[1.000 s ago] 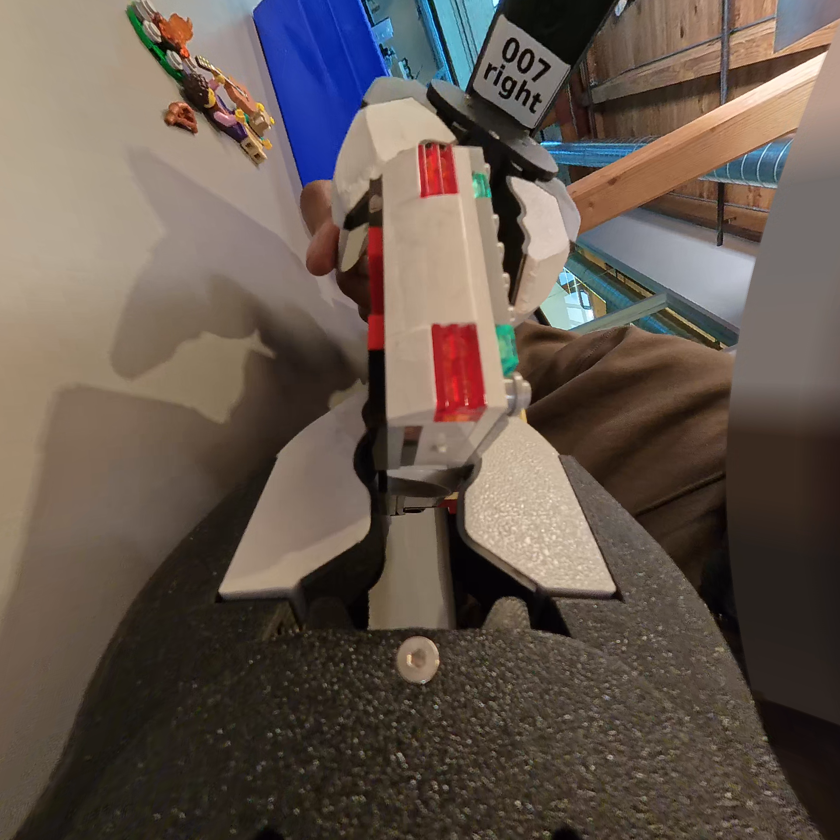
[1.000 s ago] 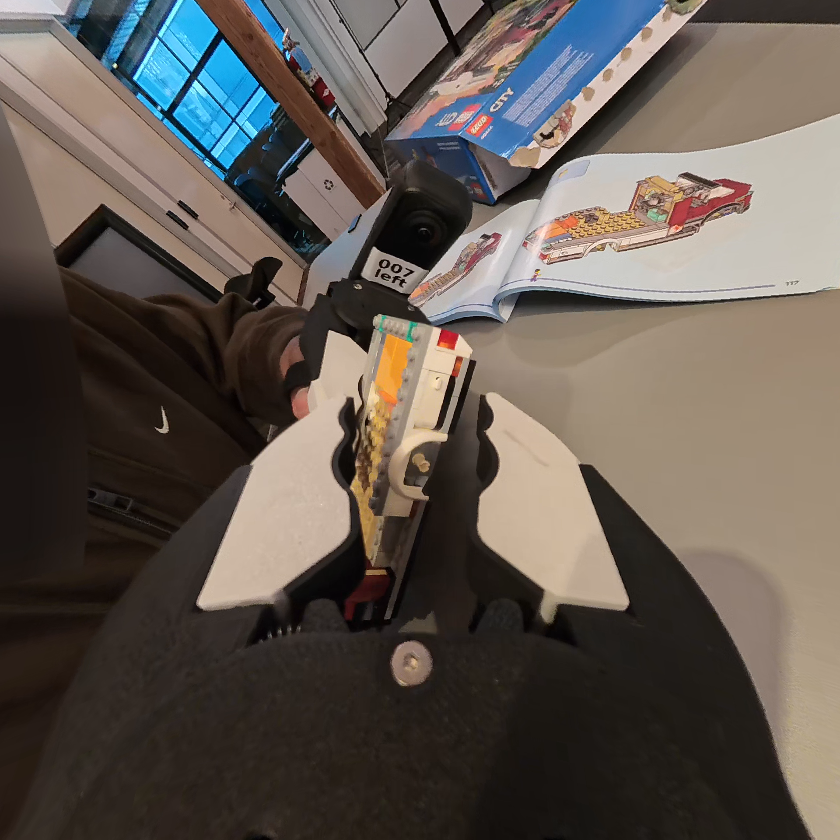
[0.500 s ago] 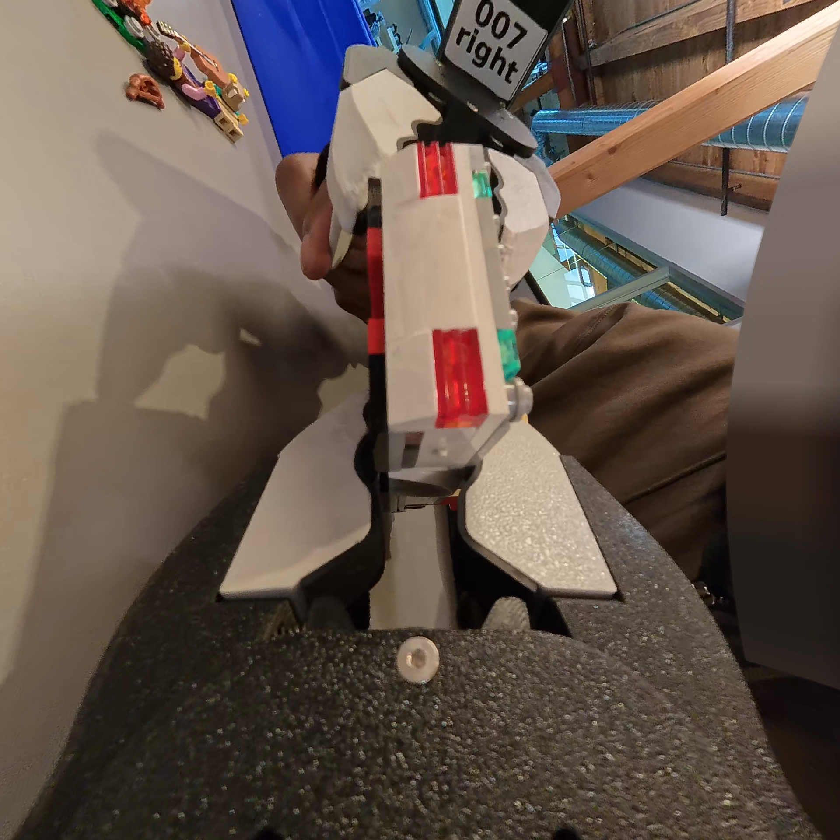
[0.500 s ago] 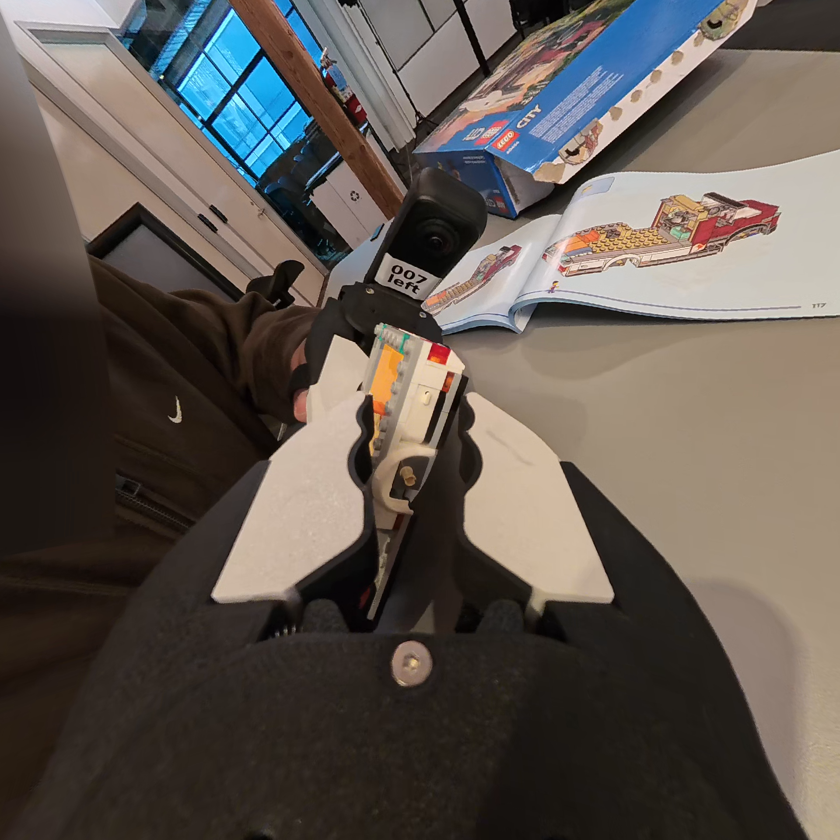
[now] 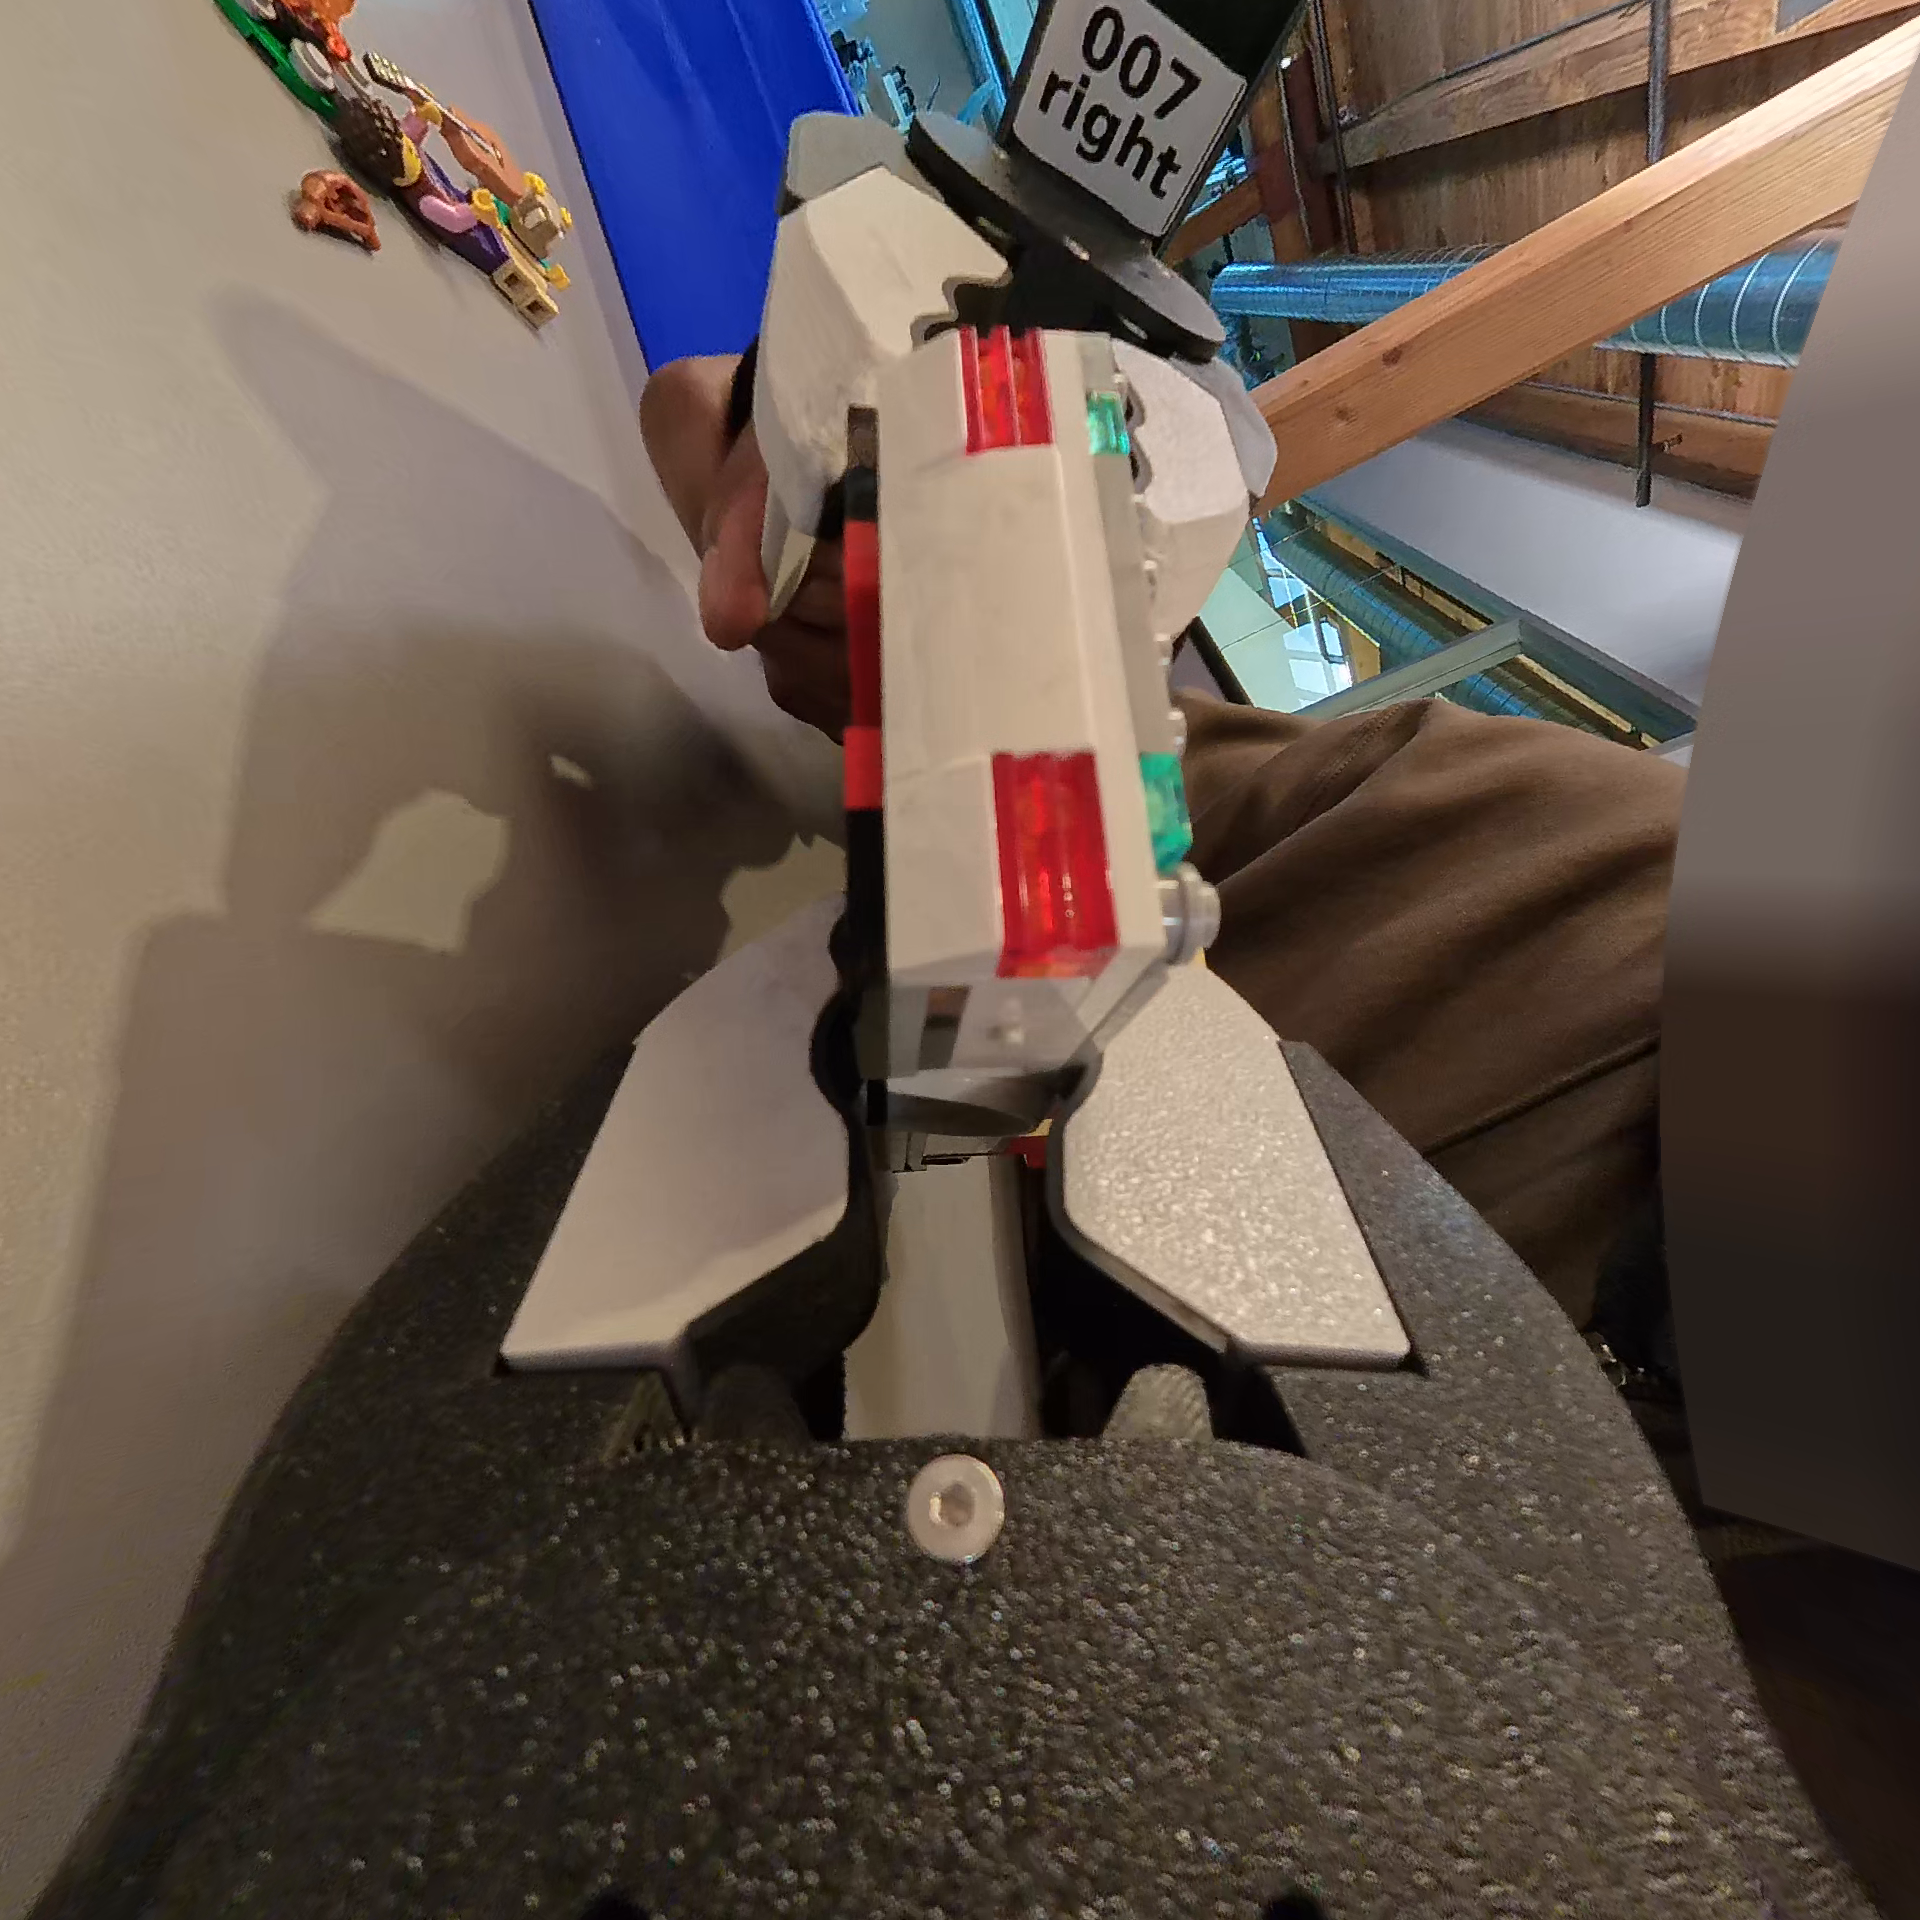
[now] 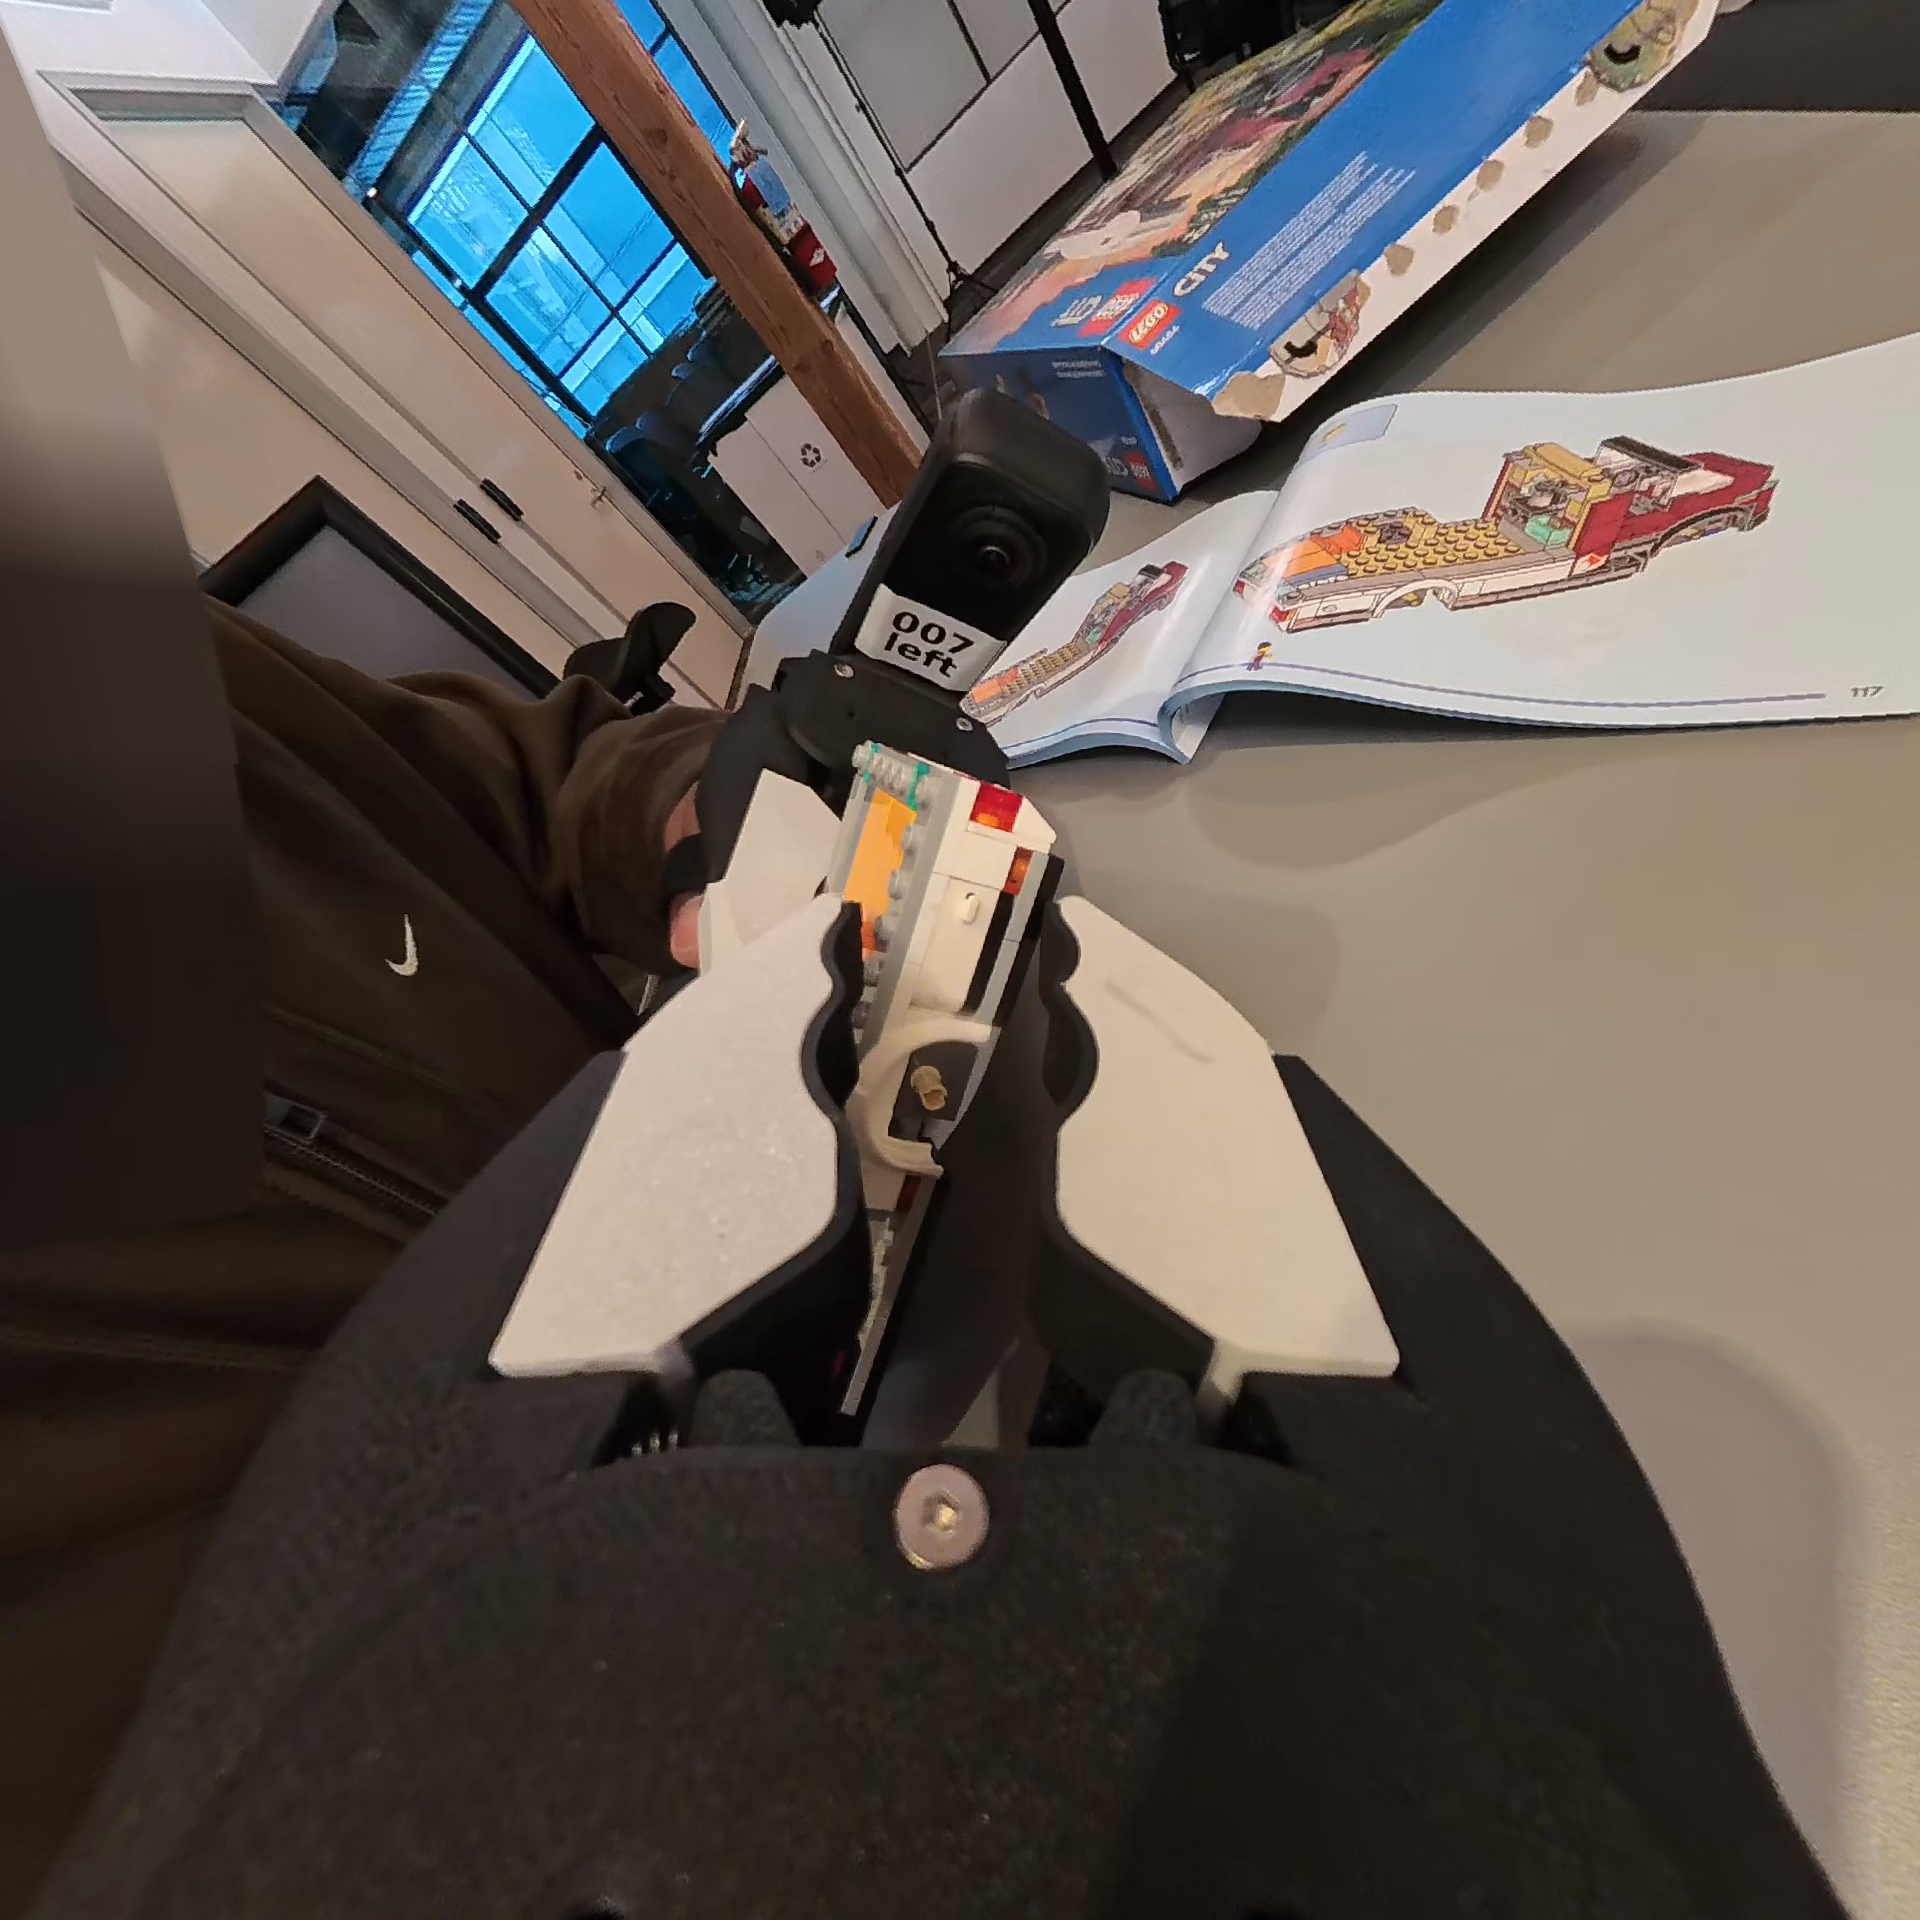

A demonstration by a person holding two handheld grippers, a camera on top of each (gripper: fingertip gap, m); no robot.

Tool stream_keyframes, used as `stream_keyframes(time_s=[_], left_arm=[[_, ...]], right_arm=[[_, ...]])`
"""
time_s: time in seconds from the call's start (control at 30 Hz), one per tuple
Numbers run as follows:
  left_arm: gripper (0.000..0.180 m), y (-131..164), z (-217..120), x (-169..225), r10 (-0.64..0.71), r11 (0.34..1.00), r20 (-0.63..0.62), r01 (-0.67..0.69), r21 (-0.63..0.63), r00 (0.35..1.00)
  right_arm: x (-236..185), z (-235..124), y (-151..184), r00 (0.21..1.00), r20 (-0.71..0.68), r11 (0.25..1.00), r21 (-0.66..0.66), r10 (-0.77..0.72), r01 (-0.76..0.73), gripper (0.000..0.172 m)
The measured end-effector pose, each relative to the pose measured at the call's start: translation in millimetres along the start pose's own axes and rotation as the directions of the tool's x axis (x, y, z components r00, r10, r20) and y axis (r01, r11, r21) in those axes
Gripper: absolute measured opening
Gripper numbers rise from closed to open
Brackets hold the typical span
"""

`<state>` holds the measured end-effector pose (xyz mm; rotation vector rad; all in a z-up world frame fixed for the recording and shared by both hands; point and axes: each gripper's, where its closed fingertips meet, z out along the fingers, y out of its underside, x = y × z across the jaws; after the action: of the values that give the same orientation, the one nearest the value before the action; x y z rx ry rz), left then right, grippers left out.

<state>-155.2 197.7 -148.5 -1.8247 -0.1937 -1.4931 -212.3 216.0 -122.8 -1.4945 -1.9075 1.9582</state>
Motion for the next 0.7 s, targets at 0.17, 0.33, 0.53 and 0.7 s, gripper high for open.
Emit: stream_keyframes(time_s=[0.17, 0.33, 0.53, 0.7], left_arm=[[0.032, -3.0, -0.8, 0.9, -0.01, 1.0, -0.013, 0.01, 0.021, 1.0], [0.032, -4.1, -1.5, -1.6, -0.02, 0.999, 0.0, 0.02, 0.029, 1.0], [0.031, 1.4, 2.2, 0.3, -0.011, 1.0, -0.002, 0.011, 0.0, 1.0], [0.032, 1.0, 1.9, 0.9, -0.034, 0.999, -0.016, 0.035, 0.004, 0.999]], right_arm=[[0.3, 0.3, -2.6, 1.0, -0.011, 1.0, 0.02, 0.0, 0.0, 0.034], [-1.3, 2.8, -2.5, 1.0, -0.018, 1.0, 0.025, -0.005, 0.005, 0.046], [0.1, 5.3, 2.5, 1.0, -0.018, 1.0, 0.01, -0.011, 0.011, 0.039], [1.0, 5.7, 2.7, 1.0, -0.011, 1.0, 0.01, -0.003, 0.003, 0.038]])
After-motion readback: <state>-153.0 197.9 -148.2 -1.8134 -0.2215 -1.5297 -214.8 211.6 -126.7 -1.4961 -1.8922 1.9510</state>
